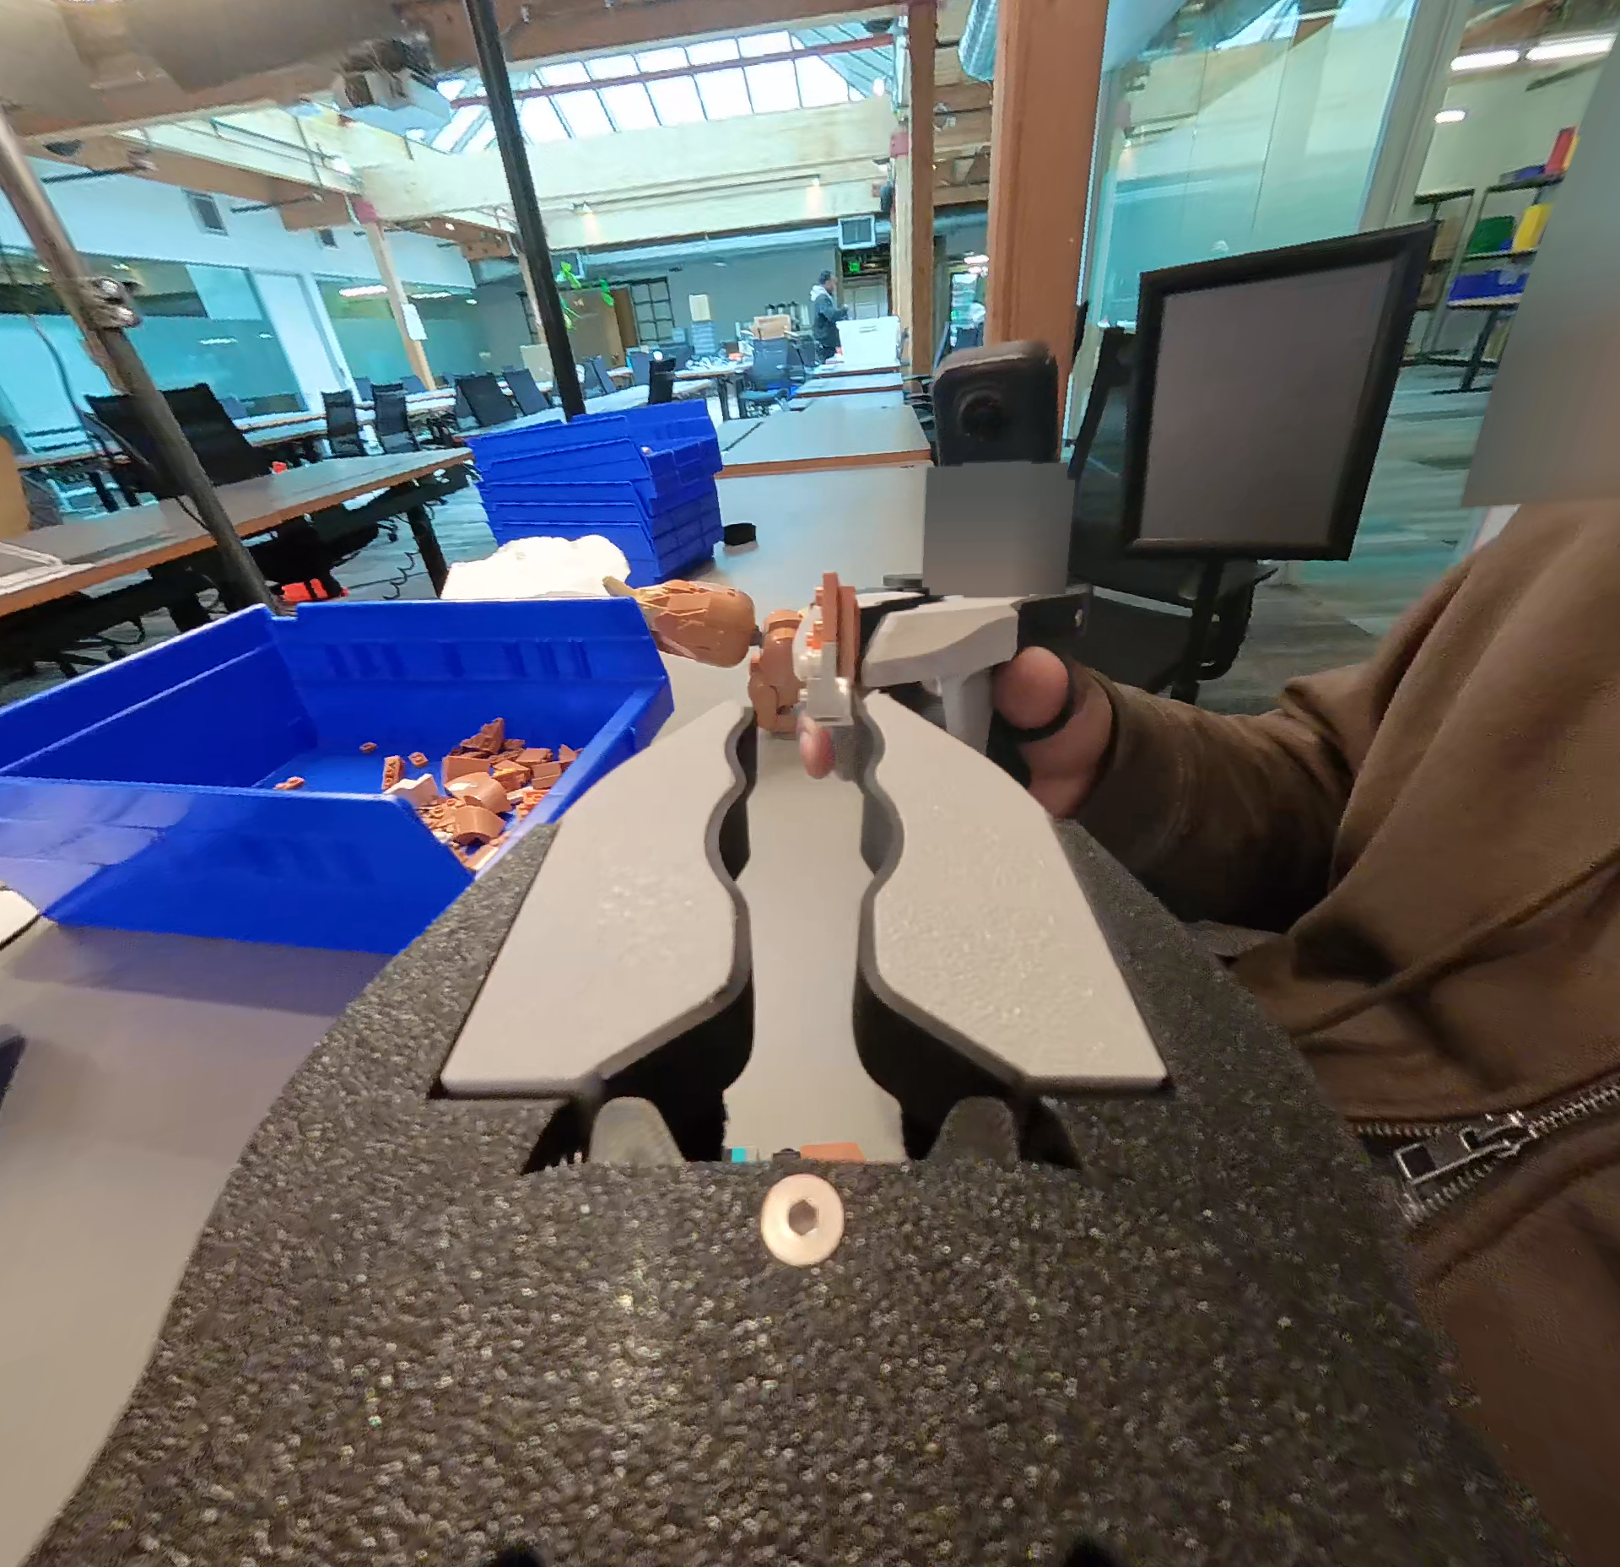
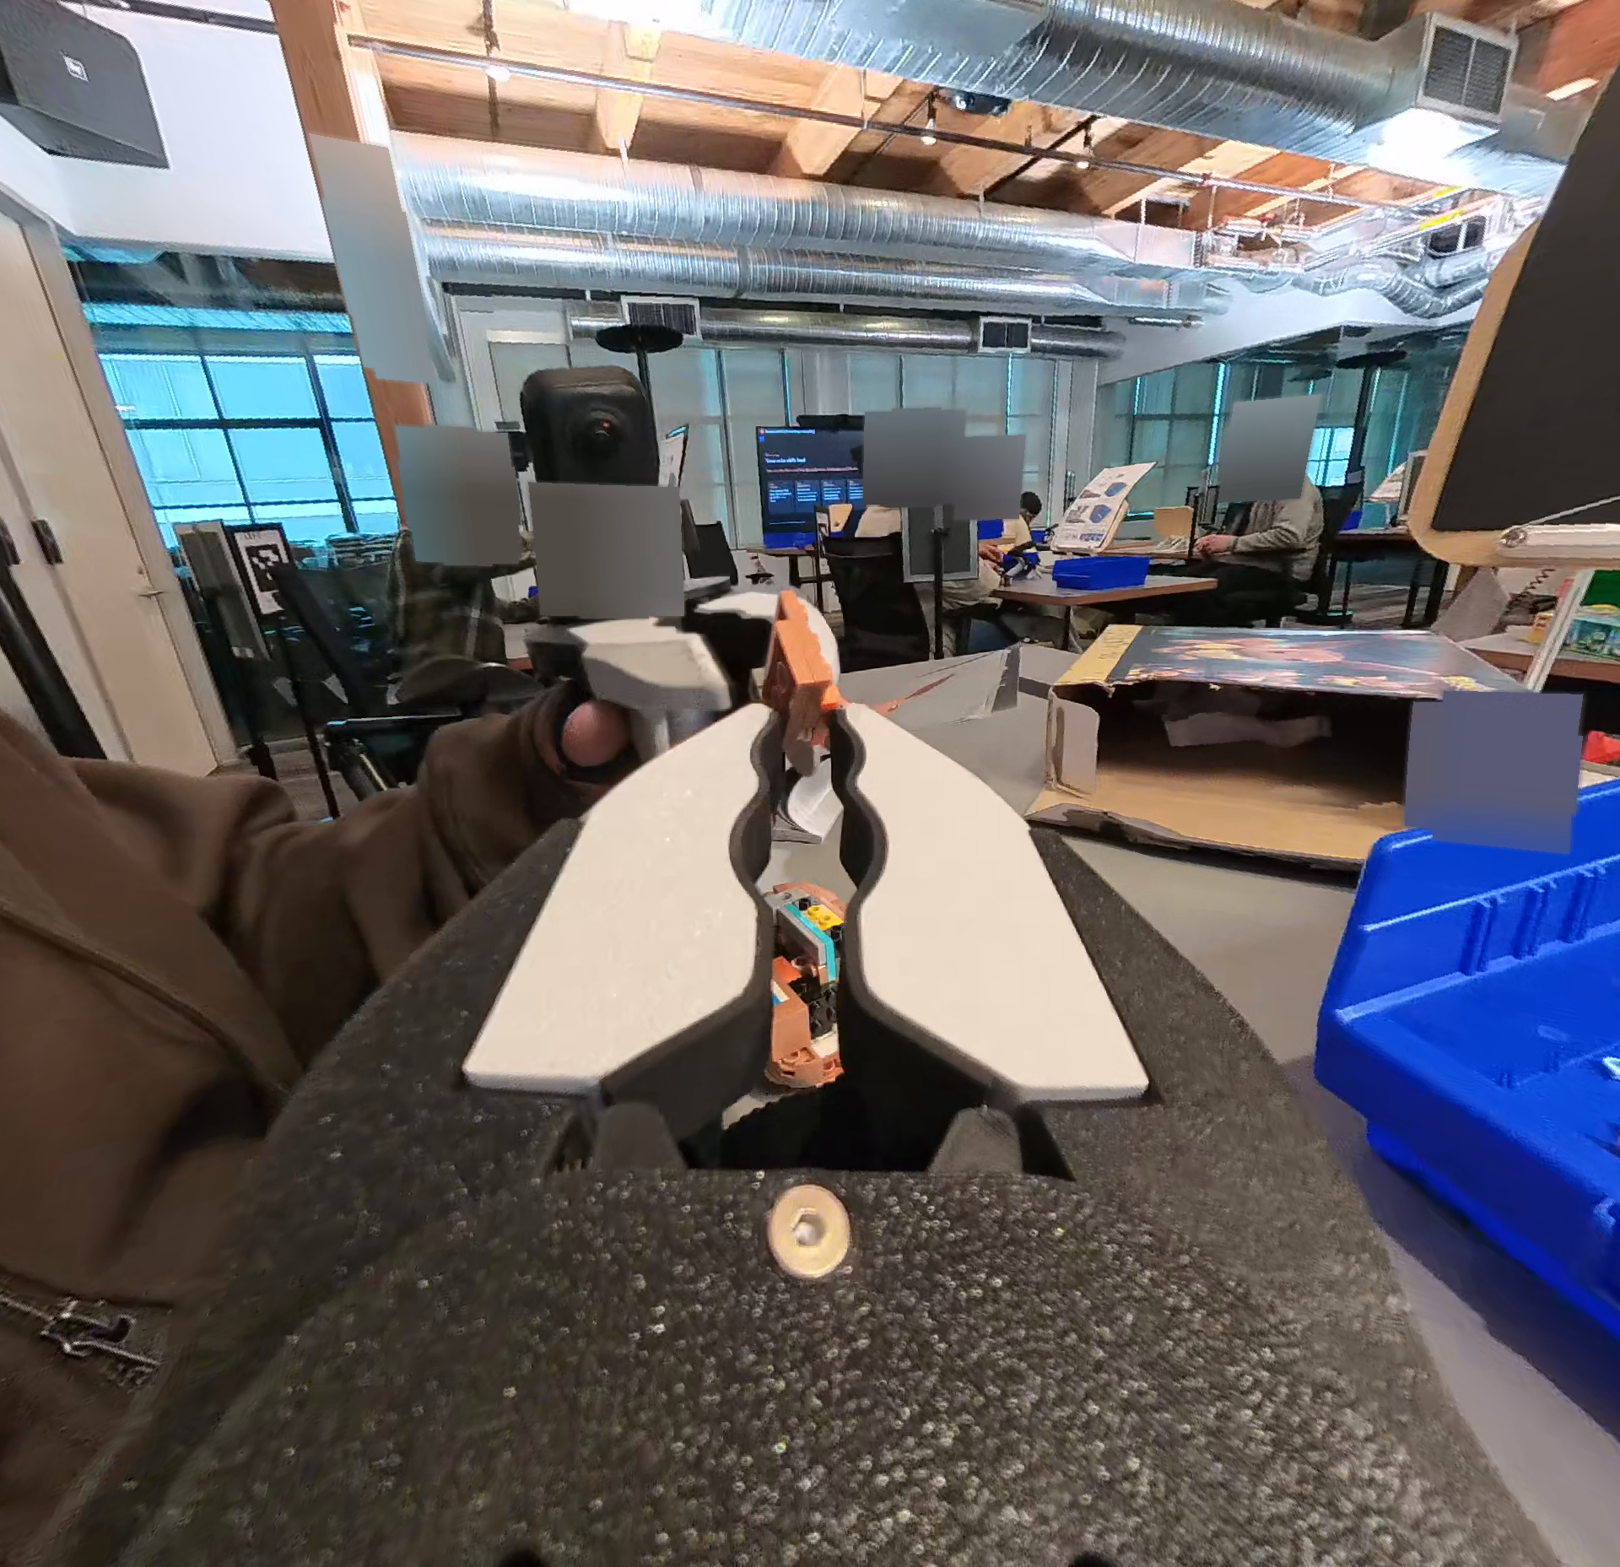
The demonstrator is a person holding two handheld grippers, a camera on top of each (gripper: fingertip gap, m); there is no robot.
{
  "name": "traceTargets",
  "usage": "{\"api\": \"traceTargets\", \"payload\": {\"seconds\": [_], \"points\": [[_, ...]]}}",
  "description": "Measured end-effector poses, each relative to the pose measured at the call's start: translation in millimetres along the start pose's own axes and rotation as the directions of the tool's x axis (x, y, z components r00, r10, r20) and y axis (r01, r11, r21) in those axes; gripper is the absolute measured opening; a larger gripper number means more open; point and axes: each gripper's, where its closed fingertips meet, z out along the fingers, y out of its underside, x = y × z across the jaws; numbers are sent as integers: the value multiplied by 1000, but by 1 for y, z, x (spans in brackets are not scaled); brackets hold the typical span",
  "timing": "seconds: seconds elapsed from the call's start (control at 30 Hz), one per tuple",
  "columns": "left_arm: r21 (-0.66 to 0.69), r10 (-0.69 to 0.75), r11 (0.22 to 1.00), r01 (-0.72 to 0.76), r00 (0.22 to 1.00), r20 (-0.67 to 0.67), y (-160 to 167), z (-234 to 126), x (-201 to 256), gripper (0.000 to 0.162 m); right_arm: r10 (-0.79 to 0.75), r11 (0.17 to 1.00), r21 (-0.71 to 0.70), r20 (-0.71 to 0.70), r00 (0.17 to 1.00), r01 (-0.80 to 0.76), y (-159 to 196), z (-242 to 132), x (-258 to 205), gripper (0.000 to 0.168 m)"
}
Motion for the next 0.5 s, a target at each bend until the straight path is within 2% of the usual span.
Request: {"api": "traceTargets", "payload": {"seconds": [0.13, 0.23, 0.3, 0.4, 0.5], "points": [[-51, 61, 997, -61, 998, -12, 8, 9, 8, 26, -23, 1000, -2, 24, 999, 23, 3, 4, -8, 9], [-64, 171, 983, -171, 985, 1, 9, 10, 11, 14, -61, 998, -6, 25, 998, 61, 4, 5, -11, 10], [-90, 283, 956, -279, 958, 37, 8, 10, 11, 14, -70, 997, -11, 25, 997, 70, 5, 5, -11, 10], [-178, 507, 857, -484, 853, 124, 9, 9, 4, 12, -73, 997, -31, 9, 997, 73, 7, 4, -8, 11], [-297, 712, 697, -652, 676, 187, 11, 6, -6, 11, -65, 997, -36, 5, 998, 65, 7, 1, -6, 22]]}}
